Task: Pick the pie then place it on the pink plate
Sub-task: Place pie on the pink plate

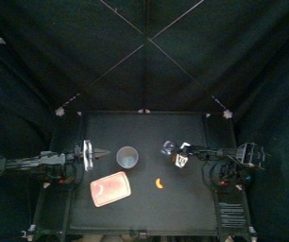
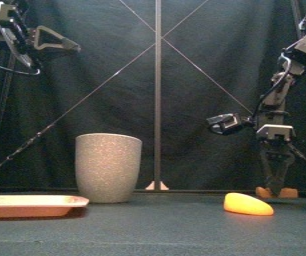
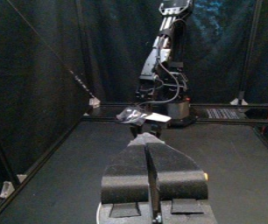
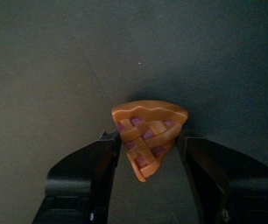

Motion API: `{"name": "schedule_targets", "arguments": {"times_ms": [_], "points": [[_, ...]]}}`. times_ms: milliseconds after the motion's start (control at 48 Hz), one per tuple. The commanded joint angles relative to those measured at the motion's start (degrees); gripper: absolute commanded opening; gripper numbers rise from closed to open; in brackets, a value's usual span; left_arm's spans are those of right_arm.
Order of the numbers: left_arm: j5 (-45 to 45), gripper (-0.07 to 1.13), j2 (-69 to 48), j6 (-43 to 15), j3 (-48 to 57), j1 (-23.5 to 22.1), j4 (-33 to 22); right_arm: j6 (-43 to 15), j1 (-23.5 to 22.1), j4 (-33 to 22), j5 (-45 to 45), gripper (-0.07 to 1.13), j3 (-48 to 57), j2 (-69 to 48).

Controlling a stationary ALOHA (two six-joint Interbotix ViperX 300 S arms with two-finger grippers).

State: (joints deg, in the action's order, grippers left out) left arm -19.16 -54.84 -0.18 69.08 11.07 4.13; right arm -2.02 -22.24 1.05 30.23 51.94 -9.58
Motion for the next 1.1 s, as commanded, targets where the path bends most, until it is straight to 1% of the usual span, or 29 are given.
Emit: {"name": "schedule_targets", "arguments": {"times_ms": [21, 125, 208, 333, 458, 625, 750, 875, 979, 1104], "points": [[-0.62, 0.02, 0.26, 0.0, -0.79, 0.18, 0.09, 0.09, 0.62, 0.88, 0.18, 0.69, -0.53, -2.64], [-0.62, 0.02, 0.26, 0.0, -0.7, 0.18, 0.09, 0.18, 1.85, 1.49, 0.18, 0.64, -0.88, -3.87], [-0.62, 0.02, 0.26, 0.0, -0.62, 0.18, 0.0, 0.09, 4.13, 2.37, -0.18, 0.63, -1.67, -4.92], [-0.62, 0.02, 0.26, 0.0, -0.35, 0.18, 0.0, -0.18, 9.4, 5.8, -1.93, 0.63, -4.39, -5.62], [-0.62, 0.02, 0.26, -0.09, -0.09, 0.18, -0.09, -0.18, 15.73, 9.58, -6.42, 0.63, -8.88, -4.66], [-0.62, 0.02, 0.26, 0.0, -0.18, 0.44, 0.0, -0.18, 20.83, 11.78, -13.62, 0.62, -14.33, -0.88], [-0.62, 0.02, 0.26, 0.0, -0.09, 0.53, -0.09, -0.18, 23.55, 12.74, -19.42, 0.63, -18.54, 3.6], [-0.62, 0.02, 0.26, 0.0, -0.09, 0.53, -0.09, -0.09, 25.14, 12.74, -23.29, 0.63, -23.55, 9.14], [-0.62, 0.02, 0.26, -0.09, -0.09, 0.62, -0.18, -0.18, 26.02, 12.74, -24.61, 0.63, -28.74, 14.5], [-0.62, 0.02, 0.26, -0.09, -0.09, 0.79, -0.18, -0.09, 27.33, 12.3, -23.73, 0.63, -37.0, 21.27]]}}
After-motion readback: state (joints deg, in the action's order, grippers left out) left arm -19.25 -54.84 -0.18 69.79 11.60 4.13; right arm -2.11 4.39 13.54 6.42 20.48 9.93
